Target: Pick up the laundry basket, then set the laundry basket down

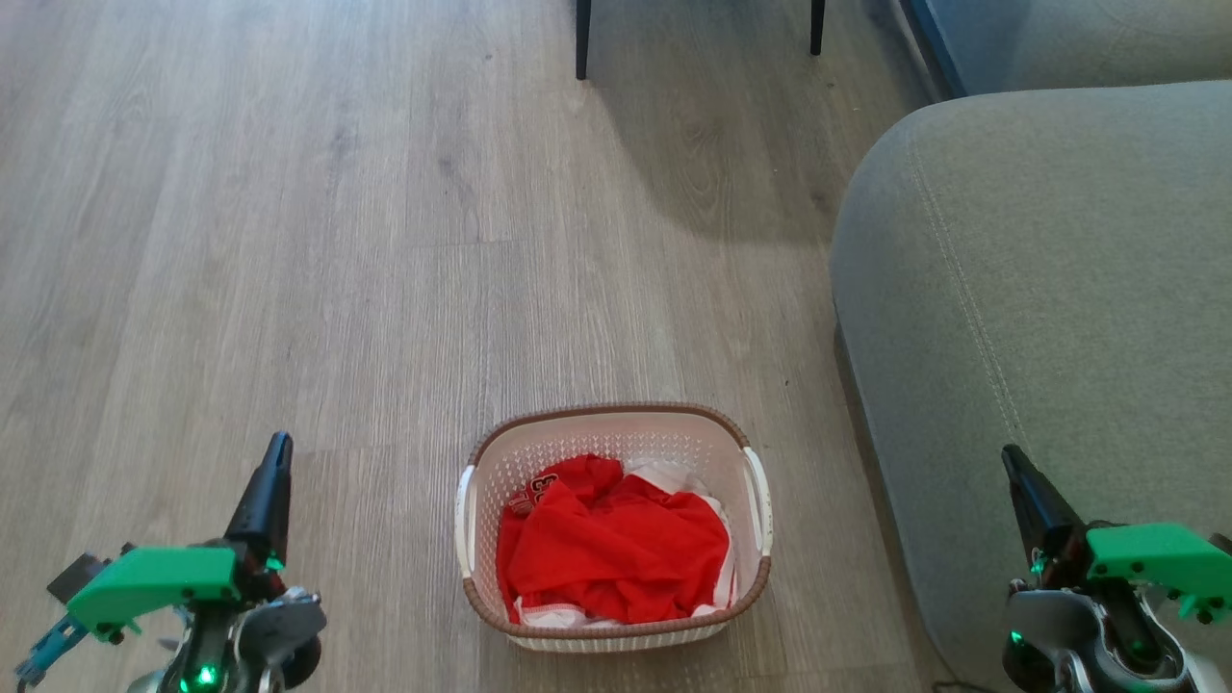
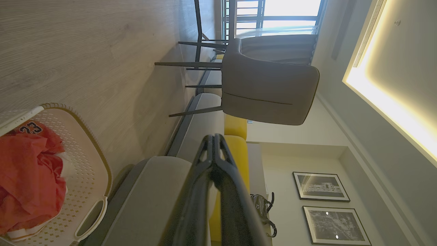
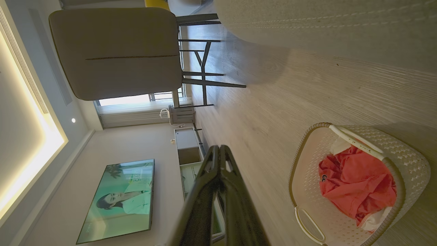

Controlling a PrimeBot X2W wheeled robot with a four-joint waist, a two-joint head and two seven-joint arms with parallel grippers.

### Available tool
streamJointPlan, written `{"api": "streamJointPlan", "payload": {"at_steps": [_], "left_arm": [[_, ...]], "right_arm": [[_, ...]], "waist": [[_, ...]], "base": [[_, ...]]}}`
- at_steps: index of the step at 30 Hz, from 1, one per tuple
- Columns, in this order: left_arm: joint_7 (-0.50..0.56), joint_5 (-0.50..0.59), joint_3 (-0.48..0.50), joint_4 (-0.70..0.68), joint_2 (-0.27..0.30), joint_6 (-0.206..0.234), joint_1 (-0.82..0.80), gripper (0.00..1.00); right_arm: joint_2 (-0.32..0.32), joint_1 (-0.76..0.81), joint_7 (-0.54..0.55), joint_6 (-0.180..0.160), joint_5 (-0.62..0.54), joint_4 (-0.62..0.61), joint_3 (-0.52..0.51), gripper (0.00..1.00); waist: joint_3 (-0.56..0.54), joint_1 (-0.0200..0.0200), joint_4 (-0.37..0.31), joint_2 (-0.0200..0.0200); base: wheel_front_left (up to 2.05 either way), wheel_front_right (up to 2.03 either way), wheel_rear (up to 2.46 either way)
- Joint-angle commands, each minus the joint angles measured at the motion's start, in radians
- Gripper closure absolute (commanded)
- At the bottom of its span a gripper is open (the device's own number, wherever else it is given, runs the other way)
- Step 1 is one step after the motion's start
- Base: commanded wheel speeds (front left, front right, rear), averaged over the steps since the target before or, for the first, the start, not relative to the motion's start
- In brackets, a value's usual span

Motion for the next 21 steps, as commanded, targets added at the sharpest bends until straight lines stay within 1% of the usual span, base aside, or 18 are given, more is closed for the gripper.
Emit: {"api": "streamJointPlan", "payload": {"at_steps": [1, 21], "left_arm": [[0.003, 0.003, 0.036, -0.03, 0.004, -0.007, -0.059, 1.0], [0.003, 0.003, 0.036, -0.03, 0.004, -0.007, -0.059, 1.0]], "right_arm": [[-0.009, -0.05, 0.007, -0.002, -0.008, -0.035, 0.017, 1.0], [-0.009, -0.05, 0.007, -0.002, -0.008, -0.035, 0.017, 1.0]], "waist": [[0.0, 0.0, 0.0, -0.0001], [0.0, 0.0, 0.0, -0.0001]], "base": [[0.0, 0.0, 0.0], [0.0, 0.0, 0.0]]}}
